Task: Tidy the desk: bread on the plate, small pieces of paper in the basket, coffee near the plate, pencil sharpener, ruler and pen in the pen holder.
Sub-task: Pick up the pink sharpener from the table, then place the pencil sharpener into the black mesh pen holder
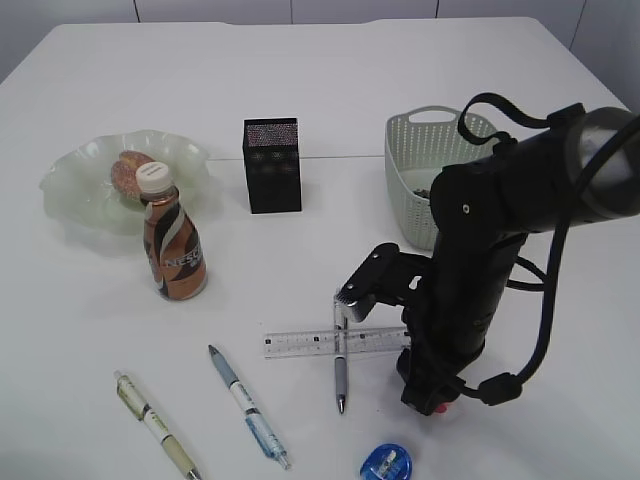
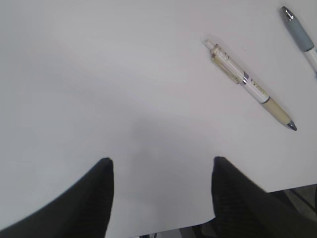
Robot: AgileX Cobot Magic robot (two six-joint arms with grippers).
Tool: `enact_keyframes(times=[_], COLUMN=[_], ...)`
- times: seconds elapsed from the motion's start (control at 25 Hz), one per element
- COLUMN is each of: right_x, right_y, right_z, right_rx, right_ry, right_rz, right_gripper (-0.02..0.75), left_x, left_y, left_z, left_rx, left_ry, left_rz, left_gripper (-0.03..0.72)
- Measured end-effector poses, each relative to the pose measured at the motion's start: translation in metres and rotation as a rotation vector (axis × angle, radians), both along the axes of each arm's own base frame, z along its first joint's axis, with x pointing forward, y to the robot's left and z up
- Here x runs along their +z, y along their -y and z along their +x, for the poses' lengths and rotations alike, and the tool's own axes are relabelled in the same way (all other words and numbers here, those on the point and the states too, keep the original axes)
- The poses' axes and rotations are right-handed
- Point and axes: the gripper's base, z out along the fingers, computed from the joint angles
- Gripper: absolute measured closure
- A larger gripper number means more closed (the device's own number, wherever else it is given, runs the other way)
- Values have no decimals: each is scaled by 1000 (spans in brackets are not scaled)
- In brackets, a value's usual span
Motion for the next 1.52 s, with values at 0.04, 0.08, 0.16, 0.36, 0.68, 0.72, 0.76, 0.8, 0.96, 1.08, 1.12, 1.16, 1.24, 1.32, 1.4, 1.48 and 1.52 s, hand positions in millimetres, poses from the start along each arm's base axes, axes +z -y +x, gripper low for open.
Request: enact_keyframes(times=[0.04,0.08,0.16,0.36,0.68,0.72,0.76,0.8,0.96,1.08,1.12,1.16,1.24,1.32,1.4,1.48,1.52], right_x=[0,0,0,0,33,39,47,54,83,101,107,112,120,122,122,120,119], right_y=[0,0,0,0,-15,-18,-21,-24,-37,-42,-42,-43,-44,-42,-39,-32,-29], right_z=[0,0,0,0,27,31,37,42,61,74,78,82,92,103,114,124,130], right_rx=[0,0,0,-14,-58,-61,-63,-67,-99,-154,-165,-174,-198,-229,-267,-309,-328], right_ry=[0,0,0,1,79,96,121,145,250,317,339,356,391,398,397,383,376], right_rz=[0,0,0,1,55,67,86,106,215,318,343,366,407,440,477,533,567], right_gripper=[354,366,391,406,407,407,407,407,407,407,407,407,407,407,407,407,407], left_x=[0,0,0,0,0,0,0,0,0,0,0,0,0,0,-1,-1,-1], left_y=[0,0,0,0,0,0,0,0,0,0,0,0,0,0,0,0,0], left_z=[0,0,0,0,0,0,0,0,-1,-1,-1,-1,-1,-1,-2,-3,-3], left_rx=[0,0,0,0,0,0,0,0,-1,-2,-2,-2,-2,-3,-4,-6,-6], left_ry=[0,0,1,1,1,1,1,1,-8,-10,-11,-12,-12,-16,-26,-35,-37], left_rz=[0,0,0,0,0,0,0,0,0,0,0,0,0,0,0,0,0], left_gripper=[230,230,230,230,230,230,230,230,231,232,232,232,232,232,232,234,236])
